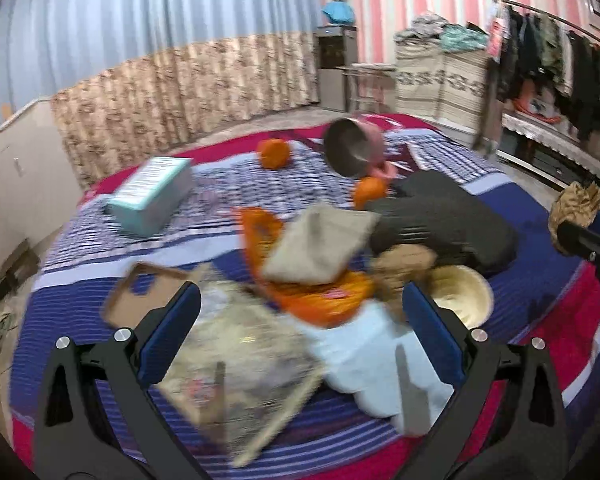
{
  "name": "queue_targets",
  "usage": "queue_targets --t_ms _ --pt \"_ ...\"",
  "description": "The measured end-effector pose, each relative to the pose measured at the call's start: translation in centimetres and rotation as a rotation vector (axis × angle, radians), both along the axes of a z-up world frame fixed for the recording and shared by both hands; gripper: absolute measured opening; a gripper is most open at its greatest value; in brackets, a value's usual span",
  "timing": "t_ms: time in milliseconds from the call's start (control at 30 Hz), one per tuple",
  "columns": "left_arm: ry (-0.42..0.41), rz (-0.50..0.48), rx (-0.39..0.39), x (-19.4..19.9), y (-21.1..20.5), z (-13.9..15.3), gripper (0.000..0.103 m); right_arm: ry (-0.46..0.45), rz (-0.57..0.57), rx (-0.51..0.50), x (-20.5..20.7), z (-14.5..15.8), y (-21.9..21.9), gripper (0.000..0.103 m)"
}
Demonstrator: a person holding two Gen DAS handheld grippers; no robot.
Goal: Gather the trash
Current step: 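Grasp the brown paper bag with the right tool, then carry the brown paper bag over the blue basket and open the right tool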
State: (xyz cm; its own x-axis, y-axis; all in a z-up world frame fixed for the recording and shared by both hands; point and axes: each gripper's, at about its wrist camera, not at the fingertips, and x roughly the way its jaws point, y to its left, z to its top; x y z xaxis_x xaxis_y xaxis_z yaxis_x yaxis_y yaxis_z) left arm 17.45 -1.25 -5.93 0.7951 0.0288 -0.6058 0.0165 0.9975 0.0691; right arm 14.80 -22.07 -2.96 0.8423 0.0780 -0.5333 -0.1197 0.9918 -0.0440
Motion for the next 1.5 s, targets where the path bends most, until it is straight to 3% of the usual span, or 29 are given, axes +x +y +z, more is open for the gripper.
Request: queue_targets --t_ms 100,167,267,333,433,633,800,1000,1500 --pt "0.012 -0.019 0.0 0.9 -1.7 -0.6 0.097 0.004 -0.061 0.01 0.0 0.1 -2.7 0.046" --pt "0.014 -0.036 0.008 1.3 -2.7 -0.9 0.091 0.0 -0.091 0.014 0.0 0.2 -4.2 0.046" --pt "0.035 -0.061 0.008 1.9 -3.5 -1.3 0.074 -0.004 -0.131 0.031 0.0 0.3 -6.1 0.046" --pt "0.06 -0.079 0.001 2.4 -3.8 -1.7 0.054 -0.001 -0.156 0.048 0.1 0.2 -7.2 0.046" --pt "0.081 -0.077 -0.002 2.7 -4.2 -1.9 0.043 -0.007 -0.183 0.069 0.0 0.2 -8.6 0.046" --pt "-0.014 -0.115 -0.008 1.1 -6.1 1.1 0.042 -0.035 -0.246 0.058 -0.6 0.8 -11.2 0.047" --pt "-0.073 -0.223 -0.032 0.2 -10.4 3.6 0.042 -0.054 -0.32 0.079 -1.6 1.2 -14.2 0.046" --pt "-0.067 -0.335 -0.089 0.7 -16.5 4.7 0.042 -0.071 -0.448 0.077 -3.3 1.0 -18.8 0.046" --pt "-0.114 -0.546 -0.101 1.1 -32.3 5.7 0.042 -0.055 -0.712 0.141 -7.6 -1.7 -29.7 0.046"
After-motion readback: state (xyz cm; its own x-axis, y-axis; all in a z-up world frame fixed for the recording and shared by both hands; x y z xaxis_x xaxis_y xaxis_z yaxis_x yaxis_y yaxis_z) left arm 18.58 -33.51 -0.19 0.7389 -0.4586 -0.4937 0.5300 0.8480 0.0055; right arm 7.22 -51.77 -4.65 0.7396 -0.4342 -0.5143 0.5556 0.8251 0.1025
